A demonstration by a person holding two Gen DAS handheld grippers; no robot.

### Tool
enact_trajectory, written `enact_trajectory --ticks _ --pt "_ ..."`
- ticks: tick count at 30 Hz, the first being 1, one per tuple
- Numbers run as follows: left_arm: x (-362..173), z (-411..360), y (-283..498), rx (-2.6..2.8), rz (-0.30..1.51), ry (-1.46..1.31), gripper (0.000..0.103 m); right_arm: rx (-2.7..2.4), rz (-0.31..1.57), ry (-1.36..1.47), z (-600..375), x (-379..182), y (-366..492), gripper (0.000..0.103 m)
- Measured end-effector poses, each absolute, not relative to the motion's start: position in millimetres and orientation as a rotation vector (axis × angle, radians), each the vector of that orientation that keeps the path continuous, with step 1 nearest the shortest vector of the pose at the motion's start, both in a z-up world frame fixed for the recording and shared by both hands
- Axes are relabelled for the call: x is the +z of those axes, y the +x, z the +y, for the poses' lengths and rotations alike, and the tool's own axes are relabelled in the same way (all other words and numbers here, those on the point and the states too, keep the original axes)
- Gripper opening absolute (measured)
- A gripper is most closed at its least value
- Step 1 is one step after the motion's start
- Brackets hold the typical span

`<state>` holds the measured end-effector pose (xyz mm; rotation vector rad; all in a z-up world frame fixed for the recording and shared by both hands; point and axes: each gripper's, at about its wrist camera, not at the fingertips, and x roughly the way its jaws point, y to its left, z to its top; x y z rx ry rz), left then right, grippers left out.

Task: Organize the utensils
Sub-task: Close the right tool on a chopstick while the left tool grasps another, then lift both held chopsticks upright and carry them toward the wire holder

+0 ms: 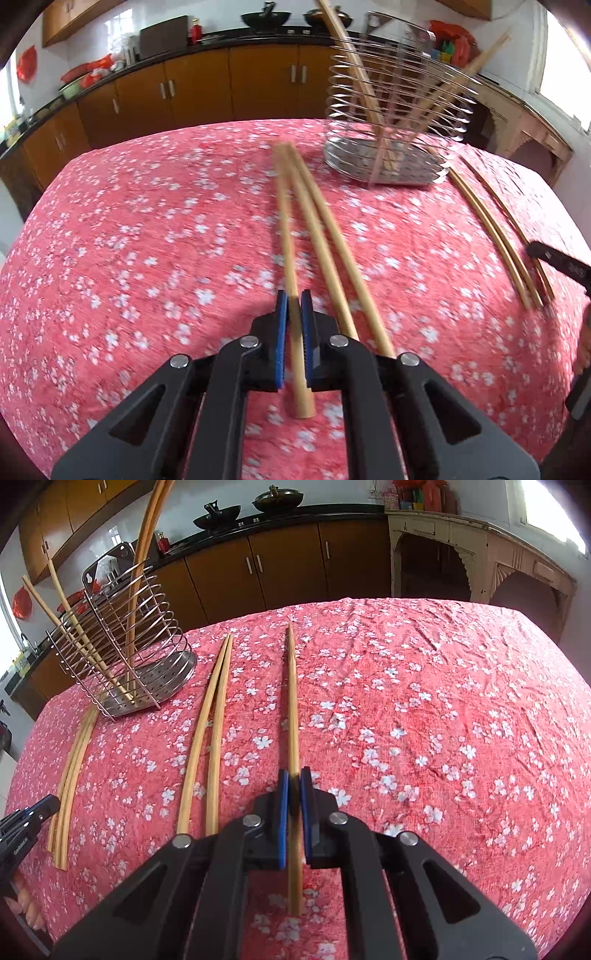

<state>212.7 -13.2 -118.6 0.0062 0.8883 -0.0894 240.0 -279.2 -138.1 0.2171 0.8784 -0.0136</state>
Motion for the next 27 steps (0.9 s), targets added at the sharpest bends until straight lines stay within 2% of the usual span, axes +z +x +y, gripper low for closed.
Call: enact_trajectory --ticks 17,20,23,25,27 --pt "-119 26 211 -0.094 0.89 -0.05 0.008 -0.004 0.874 0.24 -283 -135 214 0.008" --pt "-119 26 199 -0.102 0.894 -0.056 0.012 -0.001 0.88 0.24 -282 -134 209 0.01" --pt "-118 26 192 -0.106 0.895 -0.059 0.023 0.005 0.889 0.239 -281 -132 202 0.015" --pt "-118 24 187 -0.104 0.892 -0.053 0.025 0.009 0.893 0.233 -278 -132 197 0.021" --pt "-118 23 183 -0.101 0.888 -0.041 0.025 0.004 0.896 0.209 -274 -131 190 0.022"
